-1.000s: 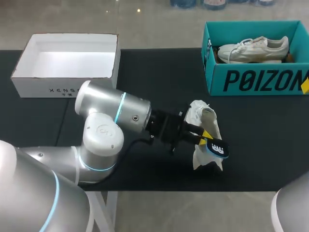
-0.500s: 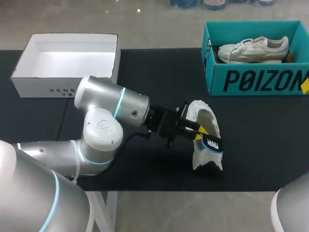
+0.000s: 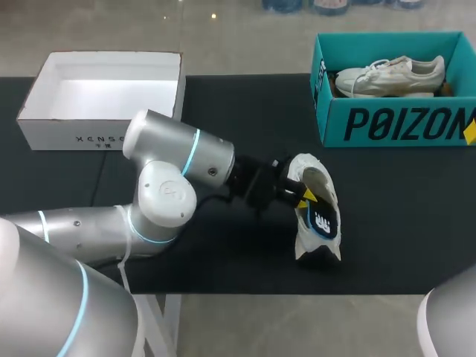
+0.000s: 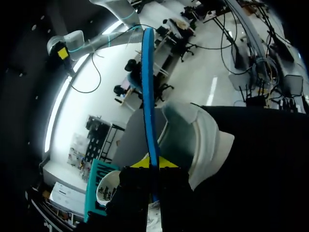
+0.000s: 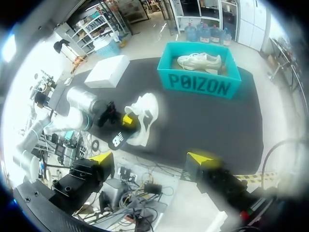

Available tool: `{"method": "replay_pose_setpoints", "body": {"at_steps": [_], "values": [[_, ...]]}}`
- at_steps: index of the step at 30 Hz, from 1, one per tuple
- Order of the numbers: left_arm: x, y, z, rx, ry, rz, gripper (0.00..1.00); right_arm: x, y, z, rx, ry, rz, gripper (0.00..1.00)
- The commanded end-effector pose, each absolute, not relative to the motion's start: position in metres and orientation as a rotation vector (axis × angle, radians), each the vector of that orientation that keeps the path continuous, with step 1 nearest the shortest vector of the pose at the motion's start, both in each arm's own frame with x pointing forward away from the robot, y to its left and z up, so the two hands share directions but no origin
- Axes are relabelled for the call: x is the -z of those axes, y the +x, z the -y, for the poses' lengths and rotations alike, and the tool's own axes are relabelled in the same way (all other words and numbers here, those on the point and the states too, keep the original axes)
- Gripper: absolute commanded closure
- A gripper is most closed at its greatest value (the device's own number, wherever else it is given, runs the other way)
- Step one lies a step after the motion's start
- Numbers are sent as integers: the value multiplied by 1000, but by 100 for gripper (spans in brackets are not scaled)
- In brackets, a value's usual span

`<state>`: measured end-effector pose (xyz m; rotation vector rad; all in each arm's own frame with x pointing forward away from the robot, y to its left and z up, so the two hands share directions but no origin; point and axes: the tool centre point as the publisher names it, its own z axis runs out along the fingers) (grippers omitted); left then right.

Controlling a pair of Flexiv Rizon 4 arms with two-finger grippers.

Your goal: Take the shoe out of the shoebox, open the shoe tongue, remove and reinsert the insole, then place the shoe into the shoebox

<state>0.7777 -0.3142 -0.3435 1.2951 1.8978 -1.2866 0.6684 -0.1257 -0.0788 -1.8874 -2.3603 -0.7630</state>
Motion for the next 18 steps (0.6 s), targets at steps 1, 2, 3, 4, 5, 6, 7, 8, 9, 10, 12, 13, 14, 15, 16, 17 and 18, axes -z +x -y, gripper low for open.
{"method": "replay_pose_setpoints", "body": {"at_steps": [1,2,3,4,5,6,7,8,9,10,12,13,14,15,16,17,18], "values": [[346,784,319,1208,1352,-1932,100,78,671,126,754,-1885,2358,0],[348,785,318,1210,1344,-1935,100,78,671,126,754,-1885,2358,0],[348,785,318,1206,1341,-1937,63,78,671,126,754,-1885,2358,0],[347,785,318,1209,1325,-1934,40,78,671,126,754,-1885,2358,0],[345,784,317,1211,1317,-1932,9,78,671,126,754,-1885,2358,0],[340,781,317,1212,1314,-1931,5,78,671,126,754,-1885,2358,0],[339,780,316,1212,1313,-1931,0,78,671,126,754,-1885,2358,0],[338,778,315,1212,1308,-1930,0,78,671,126,754,-1885,2358,0],[337,777,314,1211,1304,-1928,0,78,671,126,754,-1885,2358,0],[337,777,313,1214,1297,-1926,0,78,671,126,754,-1885,2358,0],[333,773,312,1217,1289,-1922,3,78,671,126,754,-1885,2358,0],[332,771,313,1220,1286,-1919,7,78,671,126,754,-1885,2358,0],[330,770,313,1221,1284,-1917,14,78,671,126,754,-1885,2358,0],[329,768,314,1226,1280,-1913,15,78,671,126,754,-1885,2358,0],[328,766,315,1229,1278,-1910,20,78,671,126,754,-1885,2358,0],[327,764,316,1231,1278,-1907,25,78,671,126,754,-1885,2358,0],[326,762,317,1242,1276,-1906,29,78,671,126,754,-1885,2358,0]]}}
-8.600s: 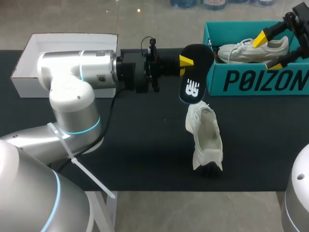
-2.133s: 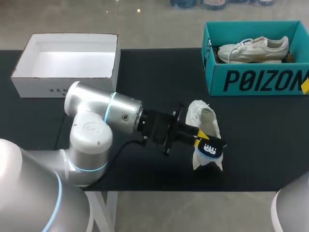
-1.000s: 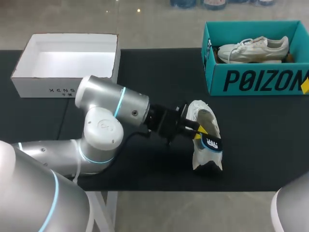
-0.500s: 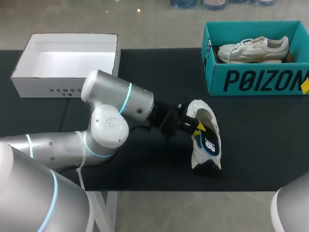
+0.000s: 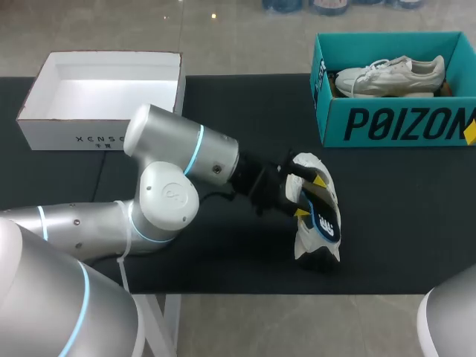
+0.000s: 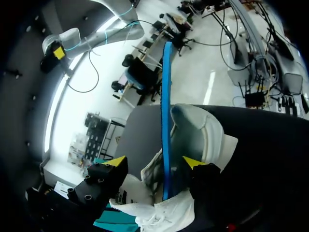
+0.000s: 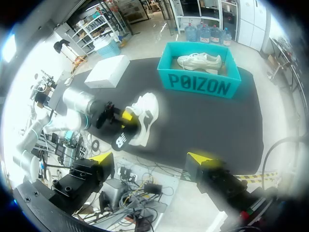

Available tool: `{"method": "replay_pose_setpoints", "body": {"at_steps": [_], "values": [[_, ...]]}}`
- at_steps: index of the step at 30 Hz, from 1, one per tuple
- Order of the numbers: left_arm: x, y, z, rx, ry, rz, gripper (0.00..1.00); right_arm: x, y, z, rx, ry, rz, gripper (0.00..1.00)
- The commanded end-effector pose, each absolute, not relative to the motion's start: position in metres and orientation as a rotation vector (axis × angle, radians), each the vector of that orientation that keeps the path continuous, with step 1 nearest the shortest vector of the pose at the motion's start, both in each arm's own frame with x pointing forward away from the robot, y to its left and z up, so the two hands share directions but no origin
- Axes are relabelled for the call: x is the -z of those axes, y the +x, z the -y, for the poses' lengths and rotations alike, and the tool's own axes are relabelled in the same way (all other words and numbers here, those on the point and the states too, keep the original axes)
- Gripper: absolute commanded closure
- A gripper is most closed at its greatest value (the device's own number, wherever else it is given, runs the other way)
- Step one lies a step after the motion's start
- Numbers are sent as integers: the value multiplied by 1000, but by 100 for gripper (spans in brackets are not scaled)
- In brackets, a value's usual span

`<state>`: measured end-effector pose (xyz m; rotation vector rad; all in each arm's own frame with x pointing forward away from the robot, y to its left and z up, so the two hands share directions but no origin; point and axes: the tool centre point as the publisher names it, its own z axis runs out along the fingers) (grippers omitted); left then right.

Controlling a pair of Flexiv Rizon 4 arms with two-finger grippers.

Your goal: Take the shoe out of the shoebox, open the shoe tongue, remove and reinsert the insole, then place the shoe into the shoebox

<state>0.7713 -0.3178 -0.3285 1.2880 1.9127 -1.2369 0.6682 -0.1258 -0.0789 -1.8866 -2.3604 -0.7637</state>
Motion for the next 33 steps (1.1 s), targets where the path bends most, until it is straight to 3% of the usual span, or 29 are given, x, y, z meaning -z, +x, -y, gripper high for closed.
{"method": "replay_pose_setpoints", "body": {"at_steps": [1,2,3,6,7,8,33], "values": [[325,761,318,1244,1276,-1904,30,78,671,126,754,-1885,2358,0],[324,759,319,1245,1279,-1902,35,78,671,126,754,-1885,2358,0],[324,757,320,1251,1281,-1899,51,78,671,126,754,-1885,2358,0],[325,754,322,1255,1288,-1900,70,78,671,126,754,-1885,2358,0],[325,753,322,1256,1288,-1900,89,78,671,126,754,-1885,2358,0],[325,752,322,1258,1289,-1901,100,78,671,126,754,-1885,2358,0],[359,785,317,1073,1433,-1945,100,78,671,126,754,-1885,2358,0]]}}
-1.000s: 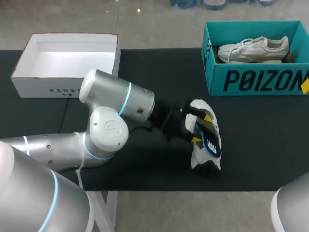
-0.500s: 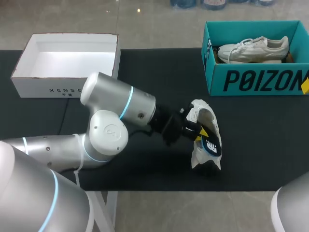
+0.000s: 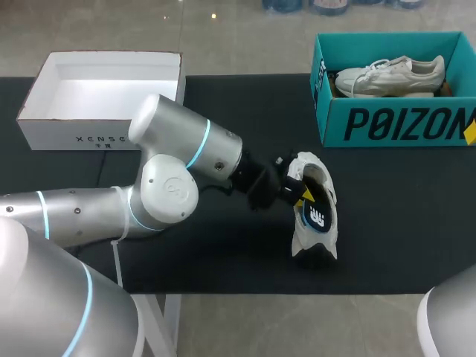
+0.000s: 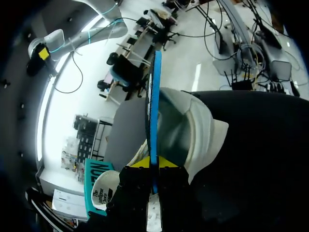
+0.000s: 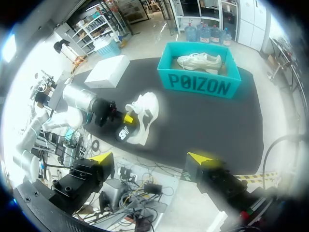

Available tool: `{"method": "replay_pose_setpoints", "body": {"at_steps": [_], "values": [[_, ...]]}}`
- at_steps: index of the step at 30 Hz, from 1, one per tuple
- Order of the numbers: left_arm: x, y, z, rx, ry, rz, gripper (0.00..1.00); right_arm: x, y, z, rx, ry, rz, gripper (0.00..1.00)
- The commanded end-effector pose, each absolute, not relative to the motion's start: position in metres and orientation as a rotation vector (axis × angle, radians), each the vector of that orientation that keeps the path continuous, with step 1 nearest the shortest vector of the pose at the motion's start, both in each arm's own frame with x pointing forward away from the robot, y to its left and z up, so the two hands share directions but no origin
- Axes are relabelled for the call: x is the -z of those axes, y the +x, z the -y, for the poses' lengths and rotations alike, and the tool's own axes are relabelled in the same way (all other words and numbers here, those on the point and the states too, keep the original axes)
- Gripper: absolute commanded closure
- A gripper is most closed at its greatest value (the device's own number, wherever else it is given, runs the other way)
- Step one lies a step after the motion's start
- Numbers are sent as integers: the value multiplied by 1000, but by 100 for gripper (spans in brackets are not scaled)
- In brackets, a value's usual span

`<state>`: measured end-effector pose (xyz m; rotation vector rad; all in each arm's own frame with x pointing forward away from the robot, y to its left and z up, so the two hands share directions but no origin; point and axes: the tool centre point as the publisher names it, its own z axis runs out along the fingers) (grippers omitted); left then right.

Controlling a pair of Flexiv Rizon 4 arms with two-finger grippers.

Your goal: Take the shoe out of the shoebox, open the shoe tongue, remove and reinsert the insole, then place the shoe into the shoebox

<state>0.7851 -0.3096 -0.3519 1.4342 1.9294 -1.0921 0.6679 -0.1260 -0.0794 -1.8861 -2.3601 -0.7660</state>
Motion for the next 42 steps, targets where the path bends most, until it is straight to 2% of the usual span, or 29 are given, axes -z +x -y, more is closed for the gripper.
{"method": "replay_pose_setpoints", "body": {"at_steps": [1,3,4,5,6,7,10,13,16,21,27,29,31,42], "values": [[361,783,318,1076,1423,-1960,100,78,671,126,754,-1885,2358,0],[364,778,317,1072,1423,-1978,100,78,671,126,754,-1885,2358,0],[364,776,316,1089,1404,-1985,78,78,671,126,754,-1885,2358,0],[365,774,314,1094,1398,-1988,67,78,671,126,754,-1885,2358,0],[363,772,312,1097,1389,-1988,58,78,671,126,754,-1885,2358,0],[361,770,311,1107,1375,-1991,56,78,671,126,754,-1885,2358,0],[357,768,307,1107,1371,-1994,67,78,671,126,754,-1885,2358,0],[350,766,305,1113,1347,-1987,65,78,671,126,754,-1885,2358,0],[343,764,306,1117,1335,-1974,69,78,671,126,754,-1885,2358,0],[337,758,311,1132,1325,-1954,64,78,671,126,754,-1885,2358,0],[339,753,320,1141,1330,-1948,64,78,671,126,754,-1885,2358,0],[339,752,321,1146,1329,-1948,71,78,671,126,754,-1885,2358,0],[340,752,321,1153,1325,-1948,100,78,671,126,754,-1885,2358,0],[346,773,319,1043,1452,-1926,100,78,671,126,754,-1885,2358,0]]}}
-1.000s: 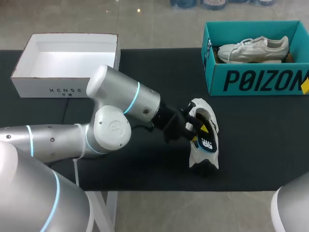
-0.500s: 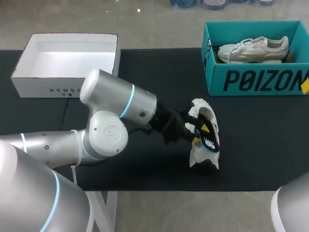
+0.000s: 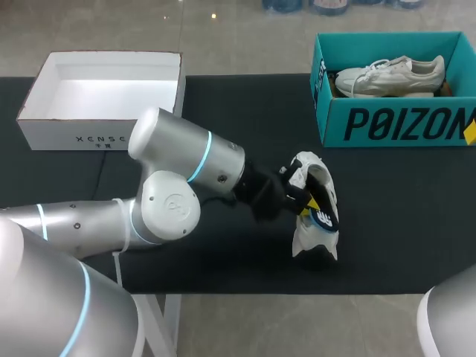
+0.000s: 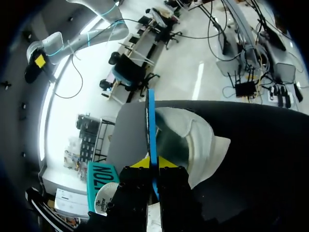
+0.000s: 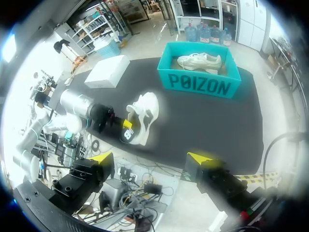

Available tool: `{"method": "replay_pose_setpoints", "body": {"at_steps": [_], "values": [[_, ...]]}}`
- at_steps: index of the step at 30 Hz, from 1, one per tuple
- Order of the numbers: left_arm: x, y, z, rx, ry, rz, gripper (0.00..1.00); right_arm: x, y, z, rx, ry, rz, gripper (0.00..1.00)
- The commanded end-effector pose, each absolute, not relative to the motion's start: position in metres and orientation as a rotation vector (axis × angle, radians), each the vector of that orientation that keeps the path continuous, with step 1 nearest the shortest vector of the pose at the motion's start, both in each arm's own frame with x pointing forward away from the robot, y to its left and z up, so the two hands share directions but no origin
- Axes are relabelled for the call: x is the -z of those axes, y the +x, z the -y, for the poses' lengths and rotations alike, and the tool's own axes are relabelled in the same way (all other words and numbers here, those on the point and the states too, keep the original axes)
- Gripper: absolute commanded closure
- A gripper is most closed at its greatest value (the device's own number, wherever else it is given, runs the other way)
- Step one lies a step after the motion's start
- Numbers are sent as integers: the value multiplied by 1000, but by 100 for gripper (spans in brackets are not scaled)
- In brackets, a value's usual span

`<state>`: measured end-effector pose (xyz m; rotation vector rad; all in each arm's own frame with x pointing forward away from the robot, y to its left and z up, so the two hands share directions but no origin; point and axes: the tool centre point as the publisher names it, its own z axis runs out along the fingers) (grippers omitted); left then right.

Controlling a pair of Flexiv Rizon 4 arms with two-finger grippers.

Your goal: Take the shoe out of the shoebox, open the shoe tongue, remove and reinsert the insole, then place the shoe into the shoebox

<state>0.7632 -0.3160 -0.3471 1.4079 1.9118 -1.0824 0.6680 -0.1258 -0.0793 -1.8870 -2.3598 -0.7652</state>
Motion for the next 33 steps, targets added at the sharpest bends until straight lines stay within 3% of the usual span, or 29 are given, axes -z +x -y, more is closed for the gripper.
{"method": "replay_pose_setpoints", "body": {"at_steps": [1,12,13,15,17,18,23,26,33], "values": [[345,776,318,1033,1452,-1923,100,78,671,126,754,-1885,2358,0],[368,776,319,970,1464,-1967,100,78,671,126,754,-1885,2358,0],[369,772,319,986,1451,-1973,92,78,671,126,754,-1885,2358,0],[370,767,318,1000,1434,-1980,42,78,671,126,754,-1885,2358,0],[367,764,315,1009,1406,-1981,17,78,671,126,754,-1885,2358,0],[365,763,313,1014,1393,-1981,13,78,671,126,754,-1885,2358,0],[357,760,303,1038,1312,-1980,26,78,671,126,754,-1885,2358,0],[351,759,298,1046,1277,-1973,47,78,671,126,754,-1885,2358,0],[341,754,300,1070,1240,-1952,63,78,671,126,754,-1885,2358,0]]}}
